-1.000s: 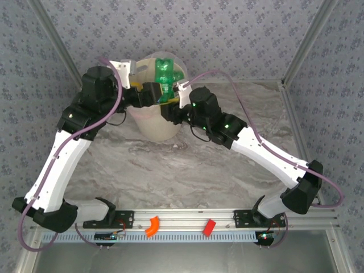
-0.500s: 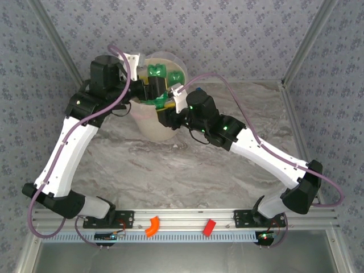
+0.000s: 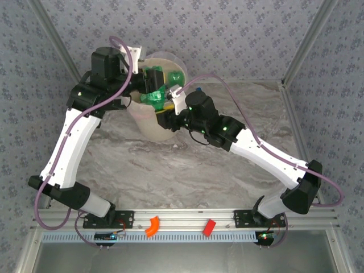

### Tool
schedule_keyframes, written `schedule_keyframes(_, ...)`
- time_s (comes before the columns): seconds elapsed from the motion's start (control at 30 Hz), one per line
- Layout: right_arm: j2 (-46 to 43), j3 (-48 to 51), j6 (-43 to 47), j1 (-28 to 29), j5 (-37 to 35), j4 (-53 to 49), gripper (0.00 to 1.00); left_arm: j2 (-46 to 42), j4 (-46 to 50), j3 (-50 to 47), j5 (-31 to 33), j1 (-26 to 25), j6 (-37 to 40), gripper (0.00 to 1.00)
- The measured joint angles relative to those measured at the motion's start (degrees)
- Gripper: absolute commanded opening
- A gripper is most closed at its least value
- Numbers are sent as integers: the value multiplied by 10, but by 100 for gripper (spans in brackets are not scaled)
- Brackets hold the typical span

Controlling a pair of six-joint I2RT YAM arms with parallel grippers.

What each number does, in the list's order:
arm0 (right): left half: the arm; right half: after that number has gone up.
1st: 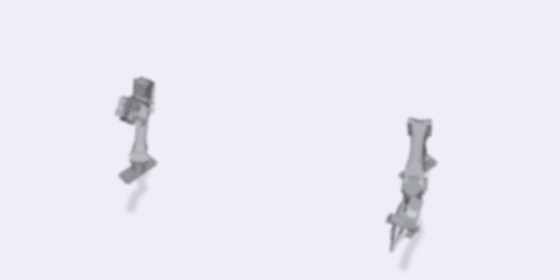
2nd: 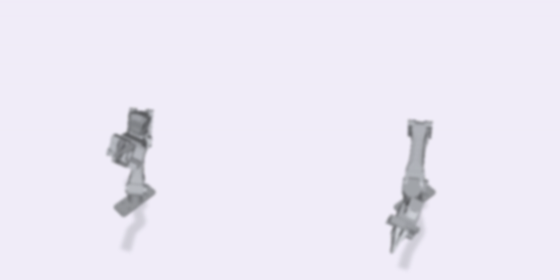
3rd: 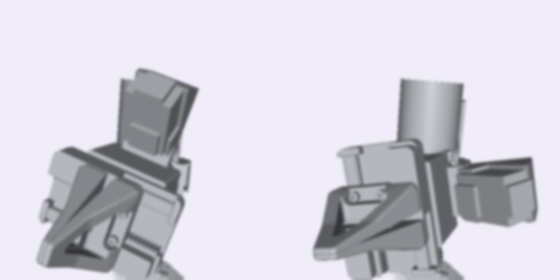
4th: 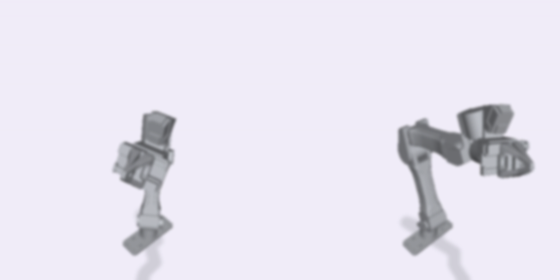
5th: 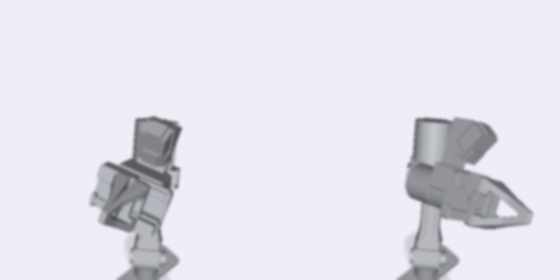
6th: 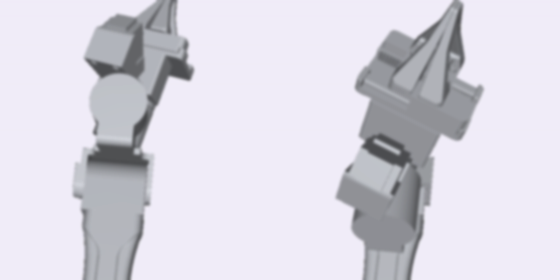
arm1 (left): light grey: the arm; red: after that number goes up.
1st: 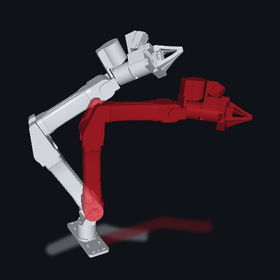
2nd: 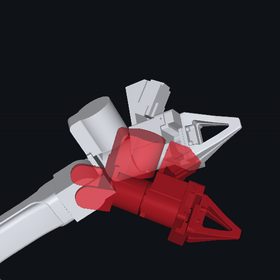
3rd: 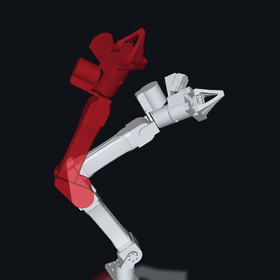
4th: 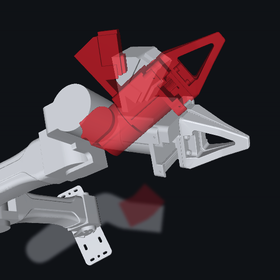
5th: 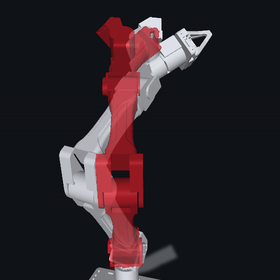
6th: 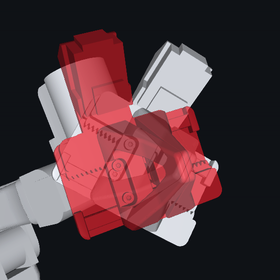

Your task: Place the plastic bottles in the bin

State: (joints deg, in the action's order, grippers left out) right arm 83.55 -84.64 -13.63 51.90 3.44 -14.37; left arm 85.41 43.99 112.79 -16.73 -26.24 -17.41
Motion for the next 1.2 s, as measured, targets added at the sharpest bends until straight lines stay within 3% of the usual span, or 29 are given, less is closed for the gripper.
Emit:
schedule_keyframes(0.07, 0, 3, 3, 0, 0, -1, 74, 2, 0, 1, 0, 0, 0, 55)
schedule_keyframes(0.1, -2, 5, 2, 0, 0, -1, 90, 4, 0, 1, 0, 2, 0, 55)
schedule_keyframes(0.13, -4, 9, 0, -1, -1, -2, 100, 6, 0, 4, 0, 4, 0, 55)
schedule_keyframes(0.47, -113, 97, -16, -68, -22, -2, 99, 63, -11, 71, 3, 58, -8, 57)
schedule_keyframes(0.8, -219, 137, -37, -148, -34, -2, 100, 203, -52, 197, 51, 101, -22, 58)
schedule_keyframes(1.2, -272, 174, -51, -176, -48, -42, 100, 426, -70, 451, 86, 119, -37, 59)
